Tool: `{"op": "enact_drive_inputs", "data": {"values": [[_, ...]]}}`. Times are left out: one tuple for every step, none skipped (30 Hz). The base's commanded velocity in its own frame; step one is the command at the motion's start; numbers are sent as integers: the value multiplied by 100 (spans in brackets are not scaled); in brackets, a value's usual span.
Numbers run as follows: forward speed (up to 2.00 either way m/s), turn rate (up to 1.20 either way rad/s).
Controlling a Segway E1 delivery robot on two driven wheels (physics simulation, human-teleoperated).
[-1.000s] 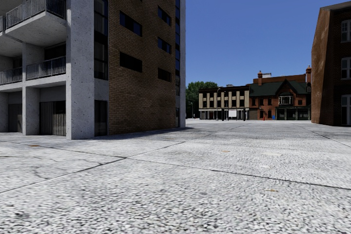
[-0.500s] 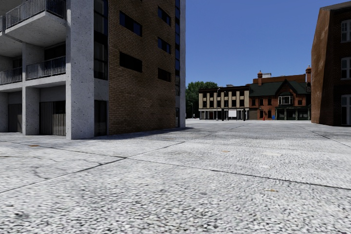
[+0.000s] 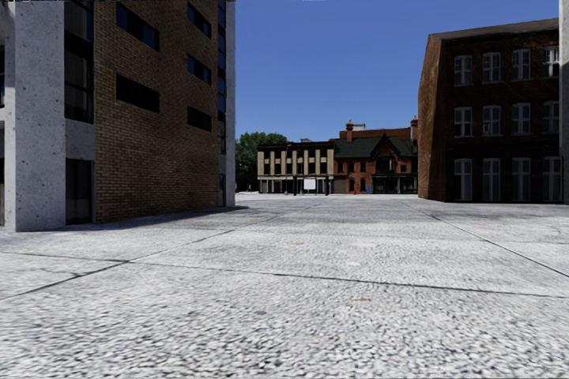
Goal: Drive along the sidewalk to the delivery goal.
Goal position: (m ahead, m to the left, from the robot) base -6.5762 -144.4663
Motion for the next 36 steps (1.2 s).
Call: {"op": "enact_drive_inputs", "data": {"values": [[0,-85],[0,-84],[0,-84],[0,-84],[0,-84],[0,-84],[0,-84],[0,-84],[0,-84],[0,-84],[0,-84],[0,-84],[0,-84],[0,-84],[0,-84],[0,-84],[0,-84],[0,-84],[0,-84],[0,-84],[0,-84],[0,-84],[0,-84],[0,-84],[0,-84],[0,-84],[0,-84],[0,-84],[0,-84],[0,-84],[0,-84],[0,-84],[0,-84],[0,-84],[0,-84],[0,-84]]}}
